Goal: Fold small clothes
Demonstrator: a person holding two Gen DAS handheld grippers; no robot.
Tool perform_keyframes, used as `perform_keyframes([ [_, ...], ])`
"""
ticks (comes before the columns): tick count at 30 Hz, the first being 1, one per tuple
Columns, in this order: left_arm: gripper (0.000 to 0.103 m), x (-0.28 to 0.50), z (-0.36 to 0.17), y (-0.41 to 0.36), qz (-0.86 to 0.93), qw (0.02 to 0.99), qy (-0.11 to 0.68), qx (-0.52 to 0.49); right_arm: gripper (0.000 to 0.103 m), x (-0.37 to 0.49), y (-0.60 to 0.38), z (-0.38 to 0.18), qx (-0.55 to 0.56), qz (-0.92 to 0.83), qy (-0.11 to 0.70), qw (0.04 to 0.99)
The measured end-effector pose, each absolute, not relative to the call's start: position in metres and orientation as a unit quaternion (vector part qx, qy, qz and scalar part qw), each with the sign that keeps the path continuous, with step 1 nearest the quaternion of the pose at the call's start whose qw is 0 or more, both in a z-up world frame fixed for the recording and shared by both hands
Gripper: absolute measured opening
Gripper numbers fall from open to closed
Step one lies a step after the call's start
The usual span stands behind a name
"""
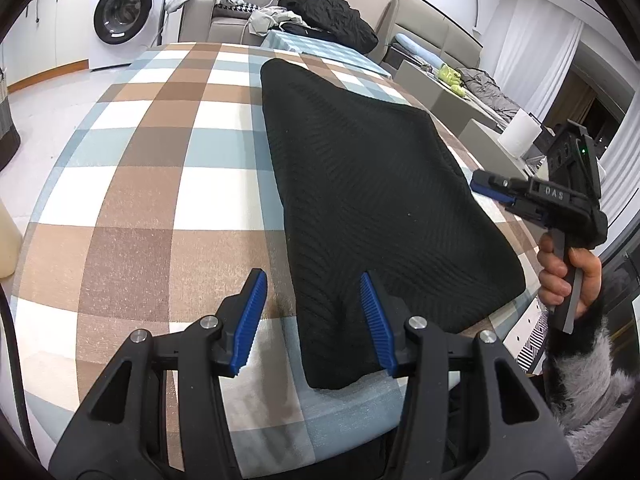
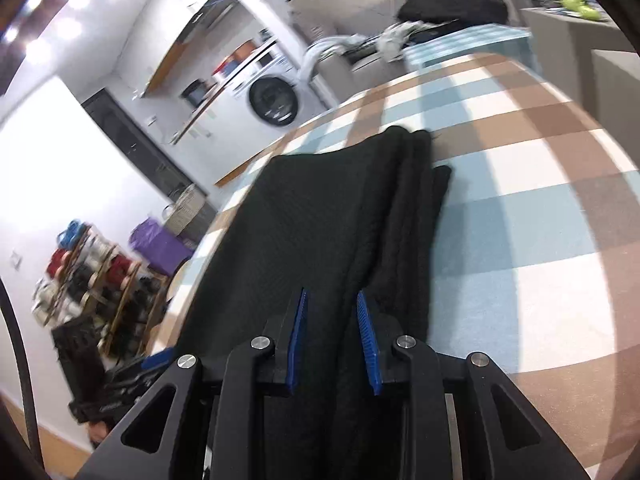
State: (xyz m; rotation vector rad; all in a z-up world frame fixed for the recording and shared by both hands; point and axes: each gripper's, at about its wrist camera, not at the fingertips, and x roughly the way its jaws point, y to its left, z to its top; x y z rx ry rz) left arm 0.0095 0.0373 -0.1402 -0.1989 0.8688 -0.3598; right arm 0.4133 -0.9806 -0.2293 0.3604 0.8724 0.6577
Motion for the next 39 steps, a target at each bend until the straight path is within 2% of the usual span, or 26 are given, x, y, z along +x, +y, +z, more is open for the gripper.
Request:
perform_keyframes([
  [6, 0.046, 0.01, -0.138, 0.03, -0.176, 0.889, 0.414, -0.085, 0.026, 0.404, -0.975, -0.246, 0.146, 0.314, 0.441, 0.828],
  [7, 0.046, 0.012, -0.14, 0.027, -0.178, 0.888, 0.415, -0.081, 0.024, 0.401, -0.973, -0.245, 0.135, 0.318, 0.44, 0.829],
  [10, 0.046, 0.02, -0.148, 0.021, -0.168, 0.885, 0.428, -0.073, 0.008, 0.389, -0.965, -0.24, 0.081, 0.325, 0.417, 0.845],
  [15, 0.046, 0.023, -0.153, 0.017, -0.171, 0.884, 0.43, -0.066, 0.007, 0.382, -0.968, -0.228, 0.072, 0.289, 0.394, 0.87],
  [18, 0.046, 0.023, -0.154, 0.018, -0.169, 0.883, 0.433, -0.064, 0.015, 0.379, -0.969, -0.239, 0.065, 0.278, 0.426, 0.858],
  [19, 0.046, 0.022, -0.155, 0.019, -0.169, 0.883, 0.433, -0.065, 0.025, 0.375, -0.974, -0.237, 0.074, 0.281, 0.422, 0.859],
  [20, 0.046, 0.022, -0.155, 0.019, -0.169, 0.882, 0.434, -0.065, 0.041, 0.368, -0.979, -0.234, 0.081, 0.283, 0.419, 0.859],
  [21, 0.046, 0.021, -0.155, 0.02, -0.17, 0.882, 0.434, -0.066, 0.047, 0.361, -0.984, -0.232, 0.089, 0.289, 0.417, 0.857],
  [22, 0.046, 0.021, -0.156, 0.02, -0.17, 0.882, 0.435, -0.067, 0.05, 0.352, -0.989, -0.23, 0.095, 0.29, 0.412, 0.859],
  [27, 0.046, 0.02, -0.157, 0.018, -0.177, 0.88, 0.435, -0.065, 0.054, 0.322, -0.994, -0.237, 0.087, 0.281, 0.422, 0.858],
  [28, 0.04, 0.019, -0.157, 0.017, -0.18, 0.88, 0.435, -0.063, 0.054, 0.321, -0.992, -0.24, 0.085, 0.282, 0.426, 0.855],
  [29, 0.028, 0.019, -0.157, 0.016, -0.187, 0.88, 0.433, -0.062, 0.054, 0.321, -0.989, -0.245, 0.08, 0.28, 0.431, 0.854],
  [30, 0.027, 0.019, -0.157, 0.014, -0.188, 0.88, 0.433, -0.059, 0.052, 0.319, -0.987, -0.246, 0.078, 0.277, 0.429, 0.856],
  [32, 0.022, 0.018, -0.156, 0.012, -0.183, 0.884, 0.428, -0.049, 0.035, 0.318, -0.985, -0.247, 0.079, 0.277, 0.425, 0.858],
  [34, 0.02, 0.018, -0.156, 0.012, -0.183, 0.884, 0.427, -0.049, 0.028, 0.321, -0.983, -0.25, 0.094, 0.287, 0.427, 0.853],
  [39, 0.019, 0.027, -0.156, 0.014, -0.18, 0.884, 0.427, -0.058, 0.024, 0.331, -0.981, -0.253, 0.1, 0.286, 0.421, 0.855],
])
